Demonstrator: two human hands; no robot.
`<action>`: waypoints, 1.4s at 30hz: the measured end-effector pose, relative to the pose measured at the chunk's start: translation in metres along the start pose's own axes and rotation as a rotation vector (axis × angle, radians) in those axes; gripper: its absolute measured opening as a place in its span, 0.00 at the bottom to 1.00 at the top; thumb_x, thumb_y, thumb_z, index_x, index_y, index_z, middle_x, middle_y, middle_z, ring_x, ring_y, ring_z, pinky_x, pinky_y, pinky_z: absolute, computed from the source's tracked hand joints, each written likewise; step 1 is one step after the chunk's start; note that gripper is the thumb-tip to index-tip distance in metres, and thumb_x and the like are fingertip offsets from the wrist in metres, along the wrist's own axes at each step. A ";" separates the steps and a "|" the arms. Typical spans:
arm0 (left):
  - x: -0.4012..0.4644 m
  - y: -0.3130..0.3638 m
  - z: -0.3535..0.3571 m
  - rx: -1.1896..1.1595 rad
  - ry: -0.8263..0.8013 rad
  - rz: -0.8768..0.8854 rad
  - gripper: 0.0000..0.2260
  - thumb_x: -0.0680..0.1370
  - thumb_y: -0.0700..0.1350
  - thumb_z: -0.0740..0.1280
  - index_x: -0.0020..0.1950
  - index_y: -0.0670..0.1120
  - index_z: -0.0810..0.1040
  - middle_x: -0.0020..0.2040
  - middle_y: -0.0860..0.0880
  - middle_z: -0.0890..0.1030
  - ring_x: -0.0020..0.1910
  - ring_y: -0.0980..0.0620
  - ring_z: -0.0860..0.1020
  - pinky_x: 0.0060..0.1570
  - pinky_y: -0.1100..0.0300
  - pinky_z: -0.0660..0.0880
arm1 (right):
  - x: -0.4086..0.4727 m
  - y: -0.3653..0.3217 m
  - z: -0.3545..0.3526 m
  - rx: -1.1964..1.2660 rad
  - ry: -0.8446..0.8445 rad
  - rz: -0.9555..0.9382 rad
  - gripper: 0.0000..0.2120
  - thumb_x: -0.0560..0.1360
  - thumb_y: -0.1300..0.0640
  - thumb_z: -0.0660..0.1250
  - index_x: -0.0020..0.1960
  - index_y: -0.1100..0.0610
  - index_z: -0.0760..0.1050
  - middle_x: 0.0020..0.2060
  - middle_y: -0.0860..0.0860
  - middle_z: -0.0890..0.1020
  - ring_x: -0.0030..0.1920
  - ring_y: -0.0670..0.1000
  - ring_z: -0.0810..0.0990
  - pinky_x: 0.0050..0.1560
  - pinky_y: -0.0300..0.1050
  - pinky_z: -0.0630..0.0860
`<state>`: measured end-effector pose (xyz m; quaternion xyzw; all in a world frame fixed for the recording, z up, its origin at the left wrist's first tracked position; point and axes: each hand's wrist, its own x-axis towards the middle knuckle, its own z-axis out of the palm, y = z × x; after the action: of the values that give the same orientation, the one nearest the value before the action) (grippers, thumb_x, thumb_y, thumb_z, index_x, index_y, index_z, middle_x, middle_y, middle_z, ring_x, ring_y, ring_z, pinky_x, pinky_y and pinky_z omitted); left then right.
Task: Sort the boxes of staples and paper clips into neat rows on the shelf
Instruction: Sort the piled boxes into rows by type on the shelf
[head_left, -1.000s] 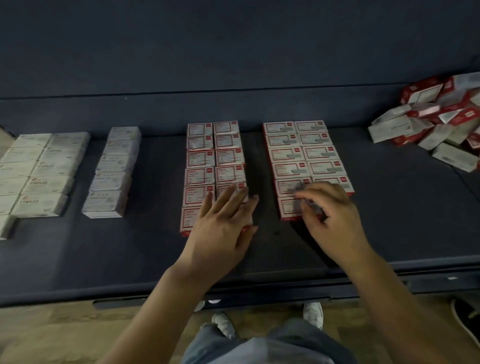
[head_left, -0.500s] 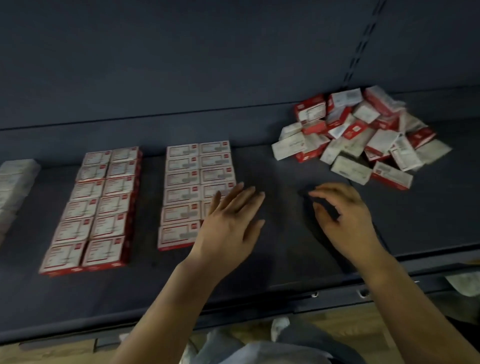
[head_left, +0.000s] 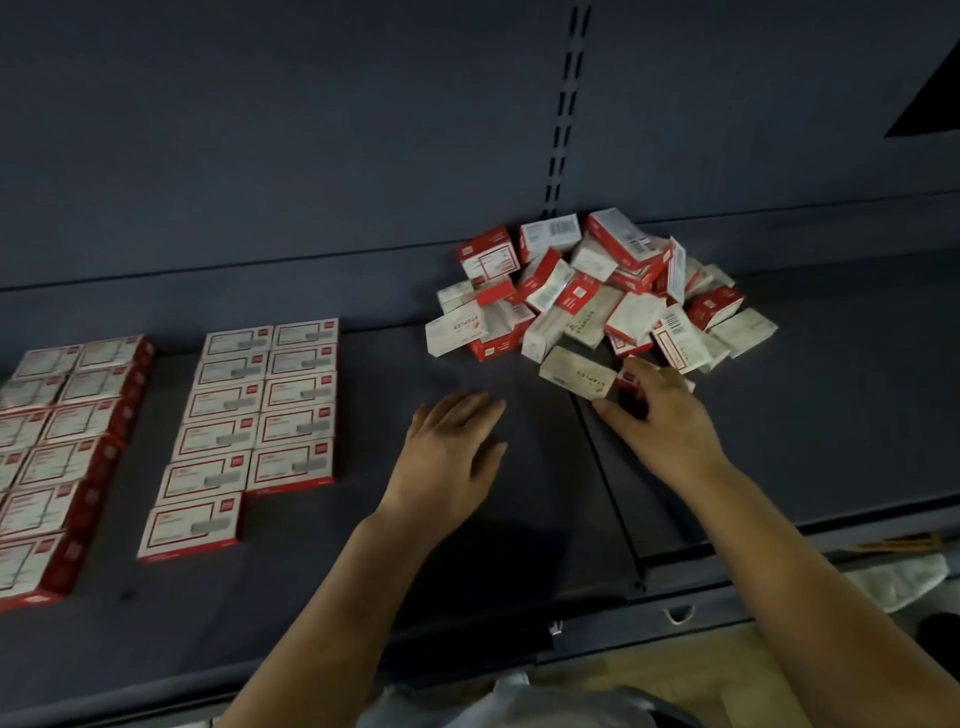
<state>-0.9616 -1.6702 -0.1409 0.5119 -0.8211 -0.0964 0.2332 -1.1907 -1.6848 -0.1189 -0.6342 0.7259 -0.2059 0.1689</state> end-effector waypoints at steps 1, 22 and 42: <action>0.002 0.001 0.001 0.004 -0.009 -0.008 0.21 0.75 0.52 0.59 0.63 0.43 0.76 0.61 0.44 0.78 0.63 0.42 0.74 0.60 0.39 0.69 | 0.000 -0.002 0.001 -0.037 -0.011 0.003 0.27 0.75 0.45 0.64 0.71 0.52 0.62 0.61 0.55 0.69 0.57 0.58 0.74 0.52 0.47 0.72; 0.008 0.004 -0.014 -0.258 0.123 0.010 0.17 0.76 0.49 0.62 0.62 0.43 0.77 0.57 0.47 0.80 0.57 0.53 0.76 0.57 0.62 0.72 | -0.015 -0.005 0.001 0.261 -0.024 -0.216 0.18 0.67 0.65 0.74 0.55 0.57 0.76 0.49 0.53 0.77 0.50 0.49 0.75 0.45 0.26 0.65; -0.009 0.025 -0.019 -1.479 -0.143 -0.520 0.19 0.68 0.36 0.67 0.57 0.34 0.74 0.51 0.40 0.81 0.50 0.43 0.81 0.45 0.55 0.78 | -0.052 -0.049 0.000 0.829 -0.103 -0.278 0.11 0.70 0.67 0.70 0.46 0.52 0.78 0.39 0.44 0.82 0.41 0.40 0.79 0.40 0.31 0.74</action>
<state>-0.9689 -1.6493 -0.1167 0.3920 -0.4108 -0.7019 0.4301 -1.1420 -1.6389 -0.0947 -0.6140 0.4803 -0.4684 0.4157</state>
